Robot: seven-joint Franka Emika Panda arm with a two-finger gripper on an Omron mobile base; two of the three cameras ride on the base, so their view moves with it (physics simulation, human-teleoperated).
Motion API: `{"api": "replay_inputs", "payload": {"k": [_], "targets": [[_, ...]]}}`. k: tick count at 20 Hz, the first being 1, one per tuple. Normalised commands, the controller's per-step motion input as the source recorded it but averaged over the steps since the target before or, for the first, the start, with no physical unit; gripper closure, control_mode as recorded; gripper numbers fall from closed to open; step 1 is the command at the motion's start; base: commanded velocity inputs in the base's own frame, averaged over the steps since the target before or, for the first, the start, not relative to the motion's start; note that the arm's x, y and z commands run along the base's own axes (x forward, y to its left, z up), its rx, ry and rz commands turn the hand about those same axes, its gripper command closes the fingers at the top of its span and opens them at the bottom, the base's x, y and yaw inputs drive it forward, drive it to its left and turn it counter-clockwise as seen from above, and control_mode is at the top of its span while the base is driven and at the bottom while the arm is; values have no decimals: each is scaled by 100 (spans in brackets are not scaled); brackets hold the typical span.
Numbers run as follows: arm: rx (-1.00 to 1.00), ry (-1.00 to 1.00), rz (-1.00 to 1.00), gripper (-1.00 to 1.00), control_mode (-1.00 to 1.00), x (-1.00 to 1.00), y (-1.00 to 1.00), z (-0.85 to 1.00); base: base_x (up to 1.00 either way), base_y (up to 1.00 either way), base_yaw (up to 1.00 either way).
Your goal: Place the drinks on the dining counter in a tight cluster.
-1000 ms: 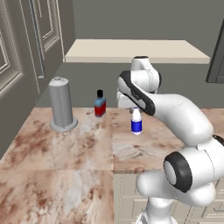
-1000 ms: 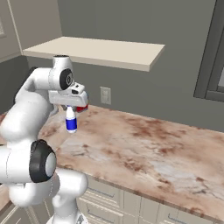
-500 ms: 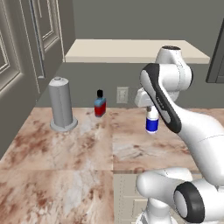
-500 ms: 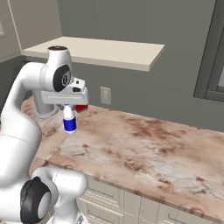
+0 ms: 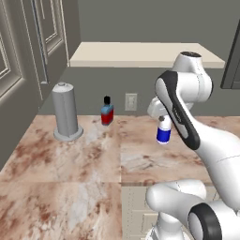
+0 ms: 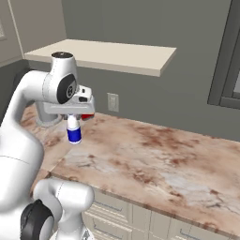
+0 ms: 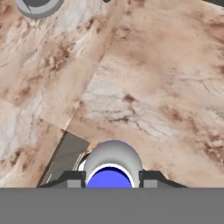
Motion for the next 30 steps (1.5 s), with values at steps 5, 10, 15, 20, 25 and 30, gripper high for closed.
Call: {"api": "replay_inputs", "payload": {"k": [5, 10, 15, 20, 25, 30], "targets": [[0, -2, -1, 100, 100, -14, -6, 0, -37, -32, -3], [0, 0, 0, 100, 100, 0, 0, 0, -63, -70, -8], [0, 0, 0, 100, 100, 0, 0, 0, -61, -49, -22], [0, 0, 0, 100, 100, 0, 0, 0, -3, -4, -79], [0, 0, 0, 100, 100, 0, 0, 0, 0, 0, -97], [0, 0, 0, 100, 100, 0, 0, 0, 0, 0, -98]]}}
